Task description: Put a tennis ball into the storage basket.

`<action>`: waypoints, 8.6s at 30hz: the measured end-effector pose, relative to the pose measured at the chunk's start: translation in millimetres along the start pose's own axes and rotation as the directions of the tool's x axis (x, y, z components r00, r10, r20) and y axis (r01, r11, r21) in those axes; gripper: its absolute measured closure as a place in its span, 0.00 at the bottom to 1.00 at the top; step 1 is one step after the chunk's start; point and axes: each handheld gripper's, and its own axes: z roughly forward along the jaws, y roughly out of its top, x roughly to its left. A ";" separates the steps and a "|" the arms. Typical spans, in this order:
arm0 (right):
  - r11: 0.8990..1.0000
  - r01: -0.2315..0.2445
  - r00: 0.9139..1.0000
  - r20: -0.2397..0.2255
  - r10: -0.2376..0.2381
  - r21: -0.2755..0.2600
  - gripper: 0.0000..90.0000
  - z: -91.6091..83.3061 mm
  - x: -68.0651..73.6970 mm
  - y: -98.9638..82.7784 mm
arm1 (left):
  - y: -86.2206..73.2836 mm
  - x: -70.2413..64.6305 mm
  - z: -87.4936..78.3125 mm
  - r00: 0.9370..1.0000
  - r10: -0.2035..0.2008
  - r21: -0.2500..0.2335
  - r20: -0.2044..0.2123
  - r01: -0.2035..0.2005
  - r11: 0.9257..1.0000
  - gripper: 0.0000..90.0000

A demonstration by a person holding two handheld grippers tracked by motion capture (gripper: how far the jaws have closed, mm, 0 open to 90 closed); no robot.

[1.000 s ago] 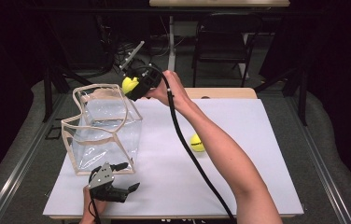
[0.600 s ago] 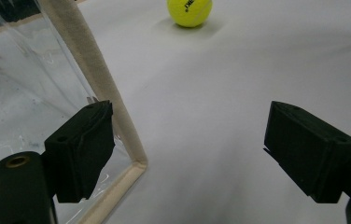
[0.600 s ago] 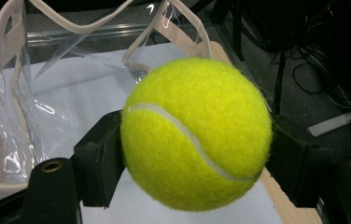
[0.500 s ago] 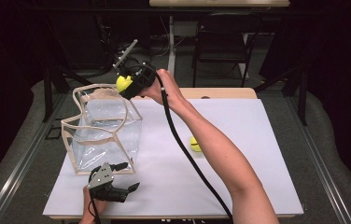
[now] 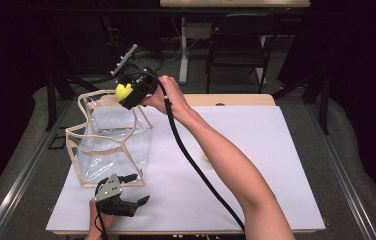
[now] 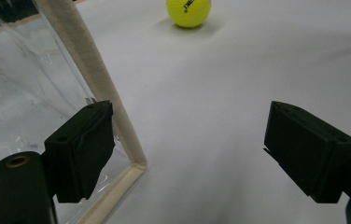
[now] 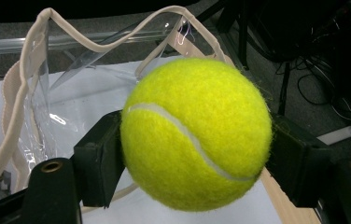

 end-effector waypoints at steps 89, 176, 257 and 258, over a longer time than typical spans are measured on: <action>0.996 0.019 0.994 -0.112 -0.009 0.084 0.29 54.7 40.3 -6.9 | 0.4 -0.5 0.8 1.000 0.001 -0.003 0.011 -0.001 1.000 0.18; 0.989 -0.148 0.986 -0.075 0.149 0.021 0.00 -1.6 2.4 -149.7 | -0.8 0.0 0.8 1.000 -0.004 0.000 0.020 0.004 1.000 0.18; 0.960 -0.248 0.969 0.040 0.244 0.129 0.00 -6.9 -9.1 -289.2 | 0.7 -1.8 1.8 1.000 0.007 0.009 0.030 -0.007 1.000 0.18; 0.960 -0.249 0.968 0.041 0.246 0.130 0.00 -6.3 -9.1 -290.7 | 0.6 -2.0 1.7 1.000 0.006 0.008 0.030 -0.006 1.000 0.18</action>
